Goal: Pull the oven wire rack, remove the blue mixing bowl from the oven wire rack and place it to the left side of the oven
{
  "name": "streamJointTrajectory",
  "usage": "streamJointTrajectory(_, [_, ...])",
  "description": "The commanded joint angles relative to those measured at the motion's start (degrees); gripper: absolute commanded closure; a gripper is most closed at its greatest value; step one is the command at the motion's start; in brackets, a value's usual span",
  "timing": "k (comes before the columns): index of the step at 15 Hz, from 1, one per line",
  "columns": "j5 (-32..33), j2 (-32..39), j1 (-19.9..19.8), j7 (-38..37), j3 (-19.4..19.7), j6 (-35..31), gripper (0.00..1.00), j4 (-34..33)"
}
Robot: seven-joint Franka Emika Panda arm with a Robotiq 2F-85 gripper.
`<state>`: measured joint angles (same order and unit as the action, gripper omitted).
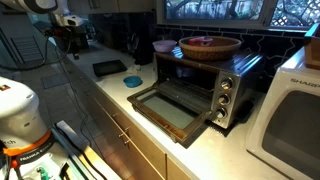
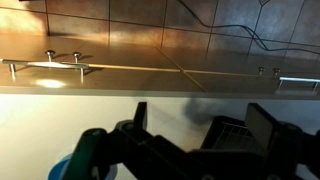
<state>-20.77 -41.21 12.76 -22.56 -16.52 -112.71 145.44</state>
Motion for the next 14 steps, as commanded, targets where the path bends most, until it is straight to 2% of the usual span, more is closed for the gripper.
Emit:
streamJointTrajectory(1, [-0.1,0.0,-0.3,0.1,-0.2,0.2,0.0,-0.1])
streamJointTrajectory(13, [-0.1,0.0,-0.3,0.1,-0.2,0.2,0.0,-0.1])
streamJointTrajectory(14, [-0.7,-2.2,-0.7,1.1,1.3,-1.1,0.0,2.4])
